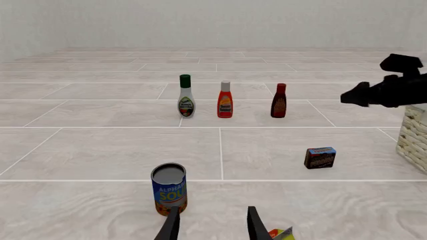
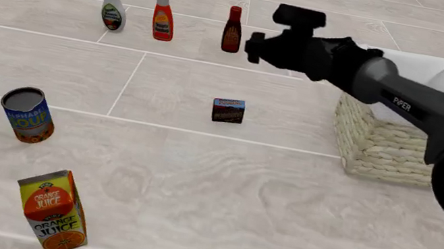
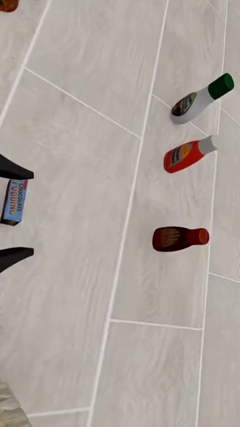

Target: Pick the chocolate pudding and place it in the basket.

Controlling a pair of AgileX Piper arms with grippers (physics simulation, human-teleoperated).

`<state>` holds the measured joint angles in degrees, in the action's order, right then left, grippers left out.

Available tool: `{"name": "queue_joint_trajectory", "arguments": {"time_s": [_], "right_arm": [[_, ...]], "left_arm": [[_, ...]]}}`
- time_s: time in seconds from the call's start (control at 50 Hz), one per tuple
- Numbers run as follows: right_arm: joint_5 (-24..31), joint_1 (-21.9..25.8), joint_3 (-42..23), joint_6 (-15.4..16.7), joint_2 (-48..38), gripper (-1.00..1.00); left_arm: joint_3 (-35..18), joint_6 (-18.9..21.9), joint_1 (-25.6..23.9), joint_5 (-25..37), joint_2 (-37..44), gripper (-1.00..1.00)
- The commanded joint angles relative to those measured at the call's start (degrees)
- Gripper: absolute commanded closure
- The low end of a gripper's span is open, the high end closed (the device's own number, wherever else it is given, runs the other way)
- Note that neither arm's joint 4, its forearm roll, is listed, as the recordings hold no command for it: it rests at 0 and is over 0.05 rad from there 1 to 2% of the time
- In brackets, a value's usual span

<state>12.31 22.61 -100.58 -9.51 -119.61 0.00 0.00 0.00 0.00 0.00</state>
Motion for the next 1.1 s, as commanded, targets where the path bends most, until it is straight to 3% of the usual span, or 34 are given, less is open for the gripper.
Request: {"name": "queue_joint_trajectory", "arguments": {"time_s": [0.02, 0.3, 0.52, 0.58, 0.62, 0.72, 0.84, 1.1], "right_arm": [[8.48, -0.29, -8.84, -1.73, -4.13, -1.0], [19.82, -1.97, -22.27, -4.01, -10.4, -1.0], [27.94, -4.48, -30.91, -10.17, -15.72, -1.0], [28.53, -4.75, -31.92, -10.14, -16.18, -1.0], [30.04, -4.58, -33.3, -12.32, -17.19, -1.0], [31.17, -5.28, -34.63, -13.68, -17.77, -1.0], [33.5, -4.79, -36.72, -17.9, -19.29, -1.0], [35.84, -5.97, -37.0, -24.6, -19.89, -1.0]], "left_arm": [[0.0, 0.0, 0.0, 0.0, 0.0, -1.0], [0.0, 0.0, 0.0, 0.0, 0.0, -1.0], [0.0, 0.0, 0.0, 0.0, 0.0, -1.0], [0.0, 0.0, 0.0, 0.0, 0.0, -1.0], [0.0, 0.0, 0.0, 0.0, 0.0, -1.0], [0.0, 0.0, 0.0, 0.0, 0.0, -1.0], [0.0, 0.0, 0.0, 0.0, 0.0, -1.0], [0.0, 0.0, 0.0, 0.0, 0.0, -1.0]]}}
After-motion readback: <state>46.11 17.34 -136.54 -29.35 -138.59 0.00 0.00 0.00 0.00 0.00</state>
